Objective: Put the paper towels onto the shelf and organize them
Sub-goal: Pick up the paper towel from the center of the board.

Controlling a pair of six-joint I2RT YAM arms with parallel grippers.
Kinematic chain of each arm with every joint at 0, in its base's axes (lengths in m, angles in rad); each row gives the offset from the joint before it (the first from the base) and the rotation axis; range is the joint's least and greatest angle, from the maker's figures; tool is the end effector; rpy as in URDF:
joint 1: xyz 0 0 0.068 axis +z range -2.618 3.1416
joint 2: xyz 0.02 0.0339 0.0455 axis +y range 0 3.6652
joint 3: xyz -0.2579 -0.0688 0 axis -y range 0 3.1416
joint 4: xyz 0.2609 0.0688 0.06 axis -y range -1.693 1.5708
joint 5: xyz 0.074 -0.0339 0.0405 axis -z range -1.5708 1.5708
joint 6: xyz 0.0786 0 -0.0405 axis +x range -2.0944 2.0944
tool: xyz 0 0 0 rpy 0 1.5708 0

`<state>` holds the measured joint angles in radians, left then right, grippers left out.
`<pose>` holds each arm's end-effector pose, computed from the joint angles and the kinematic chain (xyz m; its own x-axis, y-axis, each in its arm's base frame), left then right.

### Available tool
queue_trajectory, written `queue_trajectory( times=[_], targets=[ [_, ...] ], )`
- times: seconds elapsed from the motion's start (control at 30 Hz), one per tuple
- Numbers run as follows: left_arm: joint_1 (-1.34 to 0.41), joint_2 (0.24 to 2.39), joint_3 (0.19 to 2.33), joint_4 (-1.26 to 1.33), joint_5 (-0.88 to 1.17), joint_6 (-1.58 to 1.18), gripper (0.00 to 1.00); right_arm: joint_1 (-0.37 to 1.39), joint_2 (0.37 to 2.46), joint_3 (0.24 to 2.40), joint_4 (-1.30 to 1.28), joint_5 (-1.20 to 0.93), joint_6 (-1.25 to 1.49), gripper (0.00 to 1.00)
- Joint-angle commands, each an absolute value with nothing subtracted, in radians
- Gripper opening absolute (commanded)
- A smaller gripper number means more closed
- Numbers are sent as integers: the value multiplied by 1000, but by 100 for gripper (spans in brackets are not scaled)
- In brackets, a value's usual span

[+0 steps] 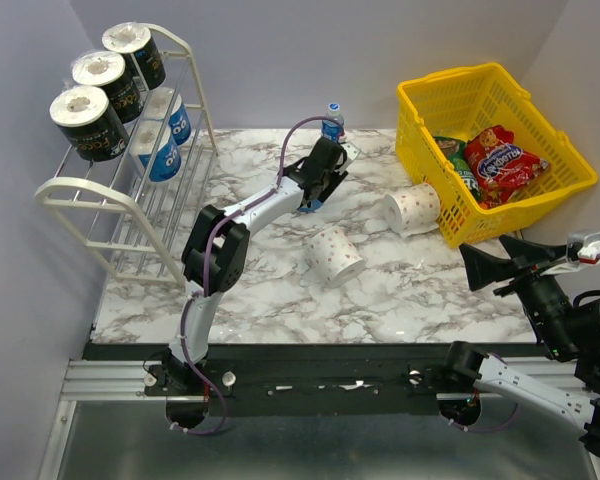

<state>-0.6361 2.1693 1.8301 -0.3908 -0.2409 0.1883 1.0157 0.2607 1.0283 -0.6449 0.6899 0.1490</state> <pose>0.4482 -0.3077 0.1961 -0.4457 0.5552 -0.7022 0.5266 0.7970 0.2958 0.0691 0.0166 0.4208 0.0159 0.2429 -0.9699 -0.3286 0.9174 0.2244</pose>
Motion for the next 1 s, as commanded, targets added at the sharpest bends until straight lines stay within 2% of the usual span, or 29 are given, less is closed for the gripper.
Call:
queue_trajectory(
  times=[0.0, 0.2, 0.27, 0.37, 0.5, 0.6, 0.97],
  targets=[
    [-632, 2152, 1769, -431, -287, 164, 62, 1023, 262, 1054, -638, 677, 143, 100],
    [-632, 2141, 1769, -437, -307, 161, 75, 1022, 261, 1051, -638, 670, 150, 100],
    [-632, 2146, 1775, -443, -305, 164, 76, 1023, 261, 1049, -638, 672, 153, 100],
    [-630, 2152, 1776, -446, -308, 170, 70, 1022, 259, 1046, -637, 672, 152, 100],
    [-632, 2148, 1779, -459, -348, 153, 48, 1022, 259, 1046, -637, 675, 152, 100],
    [-634, 2135, 1818, -533, -422, 123, 41, 1022, 256, 1046, -635, 678, 150, 100],
    [-672, 1902, 1789, -725, -669, 60, 36, 1023, 264, 1058, -630, 683, 137, 100]
  ],
)
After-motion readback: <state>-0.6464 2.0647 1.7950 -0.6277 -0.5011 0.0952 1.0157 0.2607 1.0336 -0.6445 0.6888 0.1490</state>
